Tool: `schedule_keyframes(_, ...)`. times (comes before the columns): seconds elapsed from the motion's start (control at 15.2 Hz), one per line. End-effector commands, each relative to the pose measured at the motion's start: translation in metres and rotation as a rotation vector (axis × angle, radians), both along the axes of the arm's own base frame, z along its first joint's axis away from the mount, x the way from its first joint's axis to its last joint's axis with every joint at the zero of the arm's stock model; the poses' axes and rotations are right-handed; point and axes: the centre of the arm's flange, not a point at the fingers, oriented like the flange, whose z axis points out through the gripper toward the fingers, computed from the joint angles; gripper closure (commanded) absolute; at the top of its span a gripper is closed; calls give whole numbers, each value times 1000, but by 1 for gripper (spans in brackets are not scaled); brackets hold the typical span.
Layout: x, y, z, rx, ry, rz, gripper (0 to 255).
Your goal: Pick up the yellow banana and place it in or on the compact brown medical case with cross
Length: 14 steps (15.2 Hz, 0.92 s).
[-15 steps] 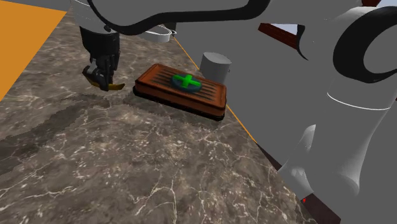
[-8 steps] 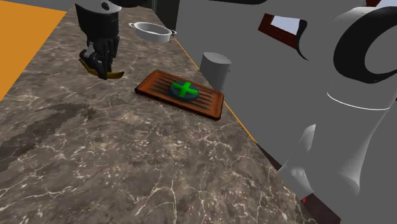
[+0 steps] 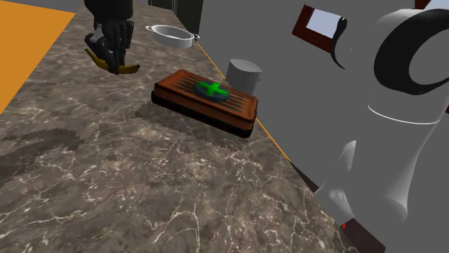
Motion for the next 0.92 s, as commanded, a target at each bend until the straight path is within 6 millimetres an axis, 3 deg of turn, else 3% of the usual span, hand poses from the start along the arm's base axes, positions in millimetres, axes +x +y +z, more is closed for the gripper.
schedule_keyframes(0.0,0,0,11,0,0,0,255)
schedule_keyframes(0.86,0,0,76,0,0,0,255)
